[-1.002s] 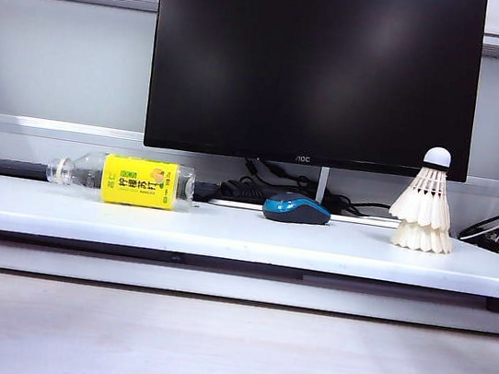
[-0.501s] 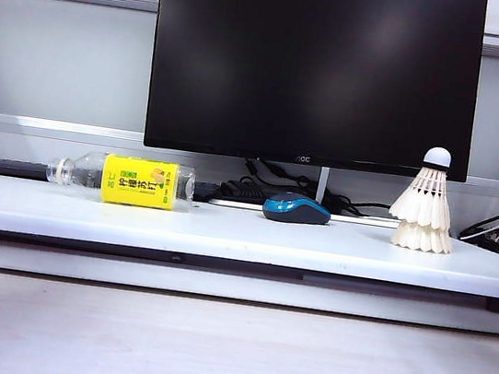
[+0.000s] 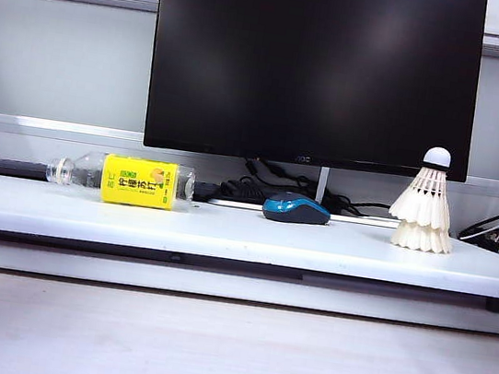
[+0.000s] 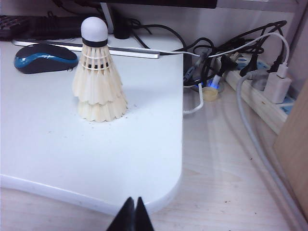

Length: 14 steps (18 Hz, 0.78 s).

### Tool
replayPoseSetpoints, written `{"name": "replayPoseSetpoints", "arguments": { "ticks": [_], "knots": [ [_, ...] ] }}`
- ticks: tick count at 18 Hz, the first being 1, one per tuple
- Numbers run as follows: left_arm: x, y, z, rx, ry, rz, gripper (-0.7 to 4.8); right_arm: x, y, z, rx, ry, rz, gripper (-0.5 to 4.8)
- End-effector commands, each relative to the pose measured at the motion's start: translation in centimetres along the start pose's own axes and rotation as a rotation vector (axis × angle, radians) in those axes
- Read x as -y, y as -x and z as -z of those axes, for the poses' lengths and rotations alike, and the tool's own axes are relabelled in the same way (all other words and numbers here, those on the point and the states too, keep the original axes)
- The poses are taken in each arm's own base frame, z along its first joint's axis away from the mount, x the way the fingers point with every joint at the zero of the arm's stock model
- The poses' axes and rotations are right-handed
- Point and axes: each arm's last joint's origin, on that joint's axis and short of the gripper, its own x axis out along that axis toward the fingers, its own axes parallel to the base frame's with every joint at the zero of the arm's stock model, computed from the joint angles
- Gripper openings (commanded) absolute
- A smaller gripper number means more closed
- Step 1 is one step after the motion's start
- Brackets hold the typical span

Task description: Stack the badminton balls on the table vertically.

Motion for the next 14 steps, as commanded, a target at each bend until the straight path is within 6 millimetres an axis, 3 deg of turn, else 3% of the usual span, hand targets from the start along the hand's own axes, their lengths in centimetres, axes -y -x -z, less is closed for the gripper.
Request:
{"name": "replayPoseSetpoints", "arguments": {
  "ticks": [1,14],
  "knots": [
    [-0.01,0.00,-0.06,0.012,0.001,0.000,-0.06,0.02,0.04,-0.19,0.019,-0.003,0.004,-0.05],
    [0.00,0.00,-0.06,0.012,0.001,0.001,-0.06,0.74,0.48,-0.64,0.082,-0.006,0.078,-0.05]
  ]
}}
